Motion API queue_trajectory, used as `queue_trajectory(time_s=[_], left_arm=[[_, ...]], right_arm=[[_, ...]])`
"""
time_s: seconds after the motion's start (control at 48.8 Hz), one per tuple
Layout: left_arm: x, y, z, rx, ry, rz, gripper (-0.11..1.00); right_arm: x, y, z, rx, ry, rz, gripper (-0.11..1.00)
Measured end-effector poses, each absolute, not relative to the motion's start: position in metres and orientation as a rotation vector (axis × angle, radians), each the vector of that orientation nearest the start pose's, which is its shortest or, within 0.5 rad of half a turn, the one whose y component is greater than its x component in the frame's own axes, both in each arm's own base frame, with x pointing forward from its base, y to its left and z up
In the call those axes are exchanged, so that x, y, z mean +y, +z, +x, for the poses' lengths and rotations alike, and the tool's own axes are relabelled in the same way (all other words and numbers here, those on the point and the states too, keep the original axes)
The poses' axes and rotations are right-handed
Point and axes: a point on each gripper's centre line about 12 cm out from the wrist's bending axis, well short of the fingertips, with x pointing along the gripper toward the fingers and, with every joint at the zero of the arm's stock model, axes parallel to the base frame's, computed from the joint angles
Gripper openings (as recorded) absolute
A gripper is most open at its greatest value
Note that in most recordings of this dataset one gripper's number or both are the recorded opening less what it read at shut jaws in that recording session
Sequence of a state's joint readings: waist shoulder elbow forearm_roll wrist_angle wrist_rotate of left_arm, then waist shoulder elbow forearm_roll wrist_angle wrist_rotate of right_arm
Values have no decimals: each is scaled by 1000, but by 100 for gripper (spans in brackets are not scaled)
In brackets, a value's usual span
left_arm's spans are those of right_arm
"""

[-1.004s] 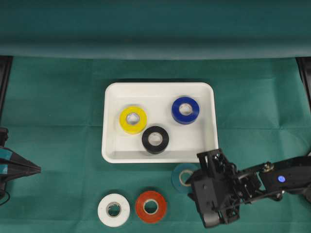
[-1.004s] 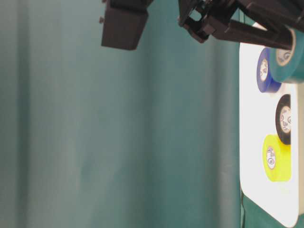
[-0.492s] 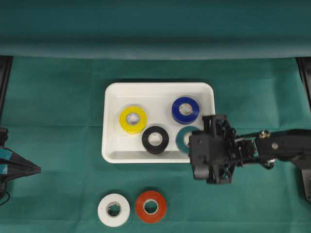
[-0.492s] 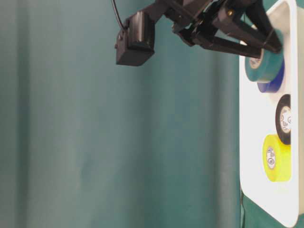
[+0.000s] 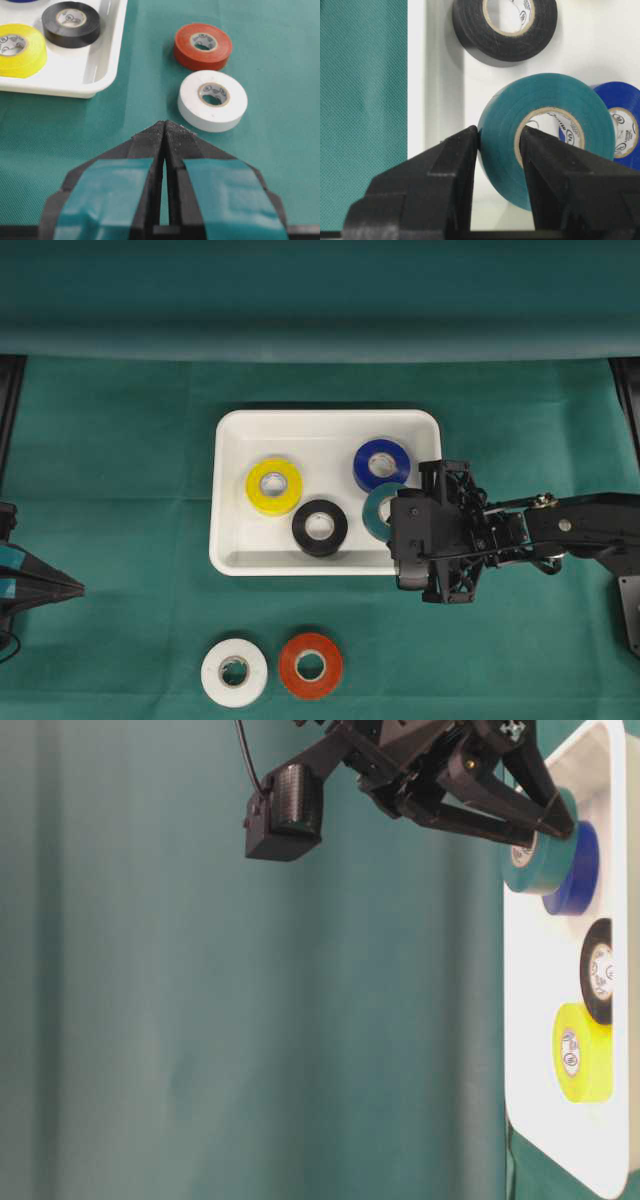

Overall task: Put the tape into the white case with the right arm.
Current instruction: 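Close on the teal roll, lift and set it in the tray's right front, then open the right gripper and withdraw it to the right side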

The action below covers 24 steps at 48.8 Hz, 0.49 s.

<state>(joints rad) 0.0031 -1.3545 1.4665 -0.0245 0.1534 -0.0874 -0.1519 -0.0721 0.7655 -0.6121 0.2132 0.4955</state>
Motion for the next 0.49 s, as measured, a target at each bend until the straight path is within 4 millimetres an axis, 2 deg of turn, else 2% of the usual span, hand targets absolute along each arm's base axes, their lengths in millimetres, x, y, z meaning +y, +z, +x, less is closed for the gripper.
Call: queue_trajectory(time_s=[0.266,0.369,0.492], left_arm=[[0,185,132,265,14,-113,0],[0,185,132,265,14,-113,0],[0,185,132,265,14,-113,0]], right_arm=[[-70,148,337,885,-218,-80,3],[-70,149,337,883,-218,-80,23],[-70,149,337,883,-218,-80,58]])
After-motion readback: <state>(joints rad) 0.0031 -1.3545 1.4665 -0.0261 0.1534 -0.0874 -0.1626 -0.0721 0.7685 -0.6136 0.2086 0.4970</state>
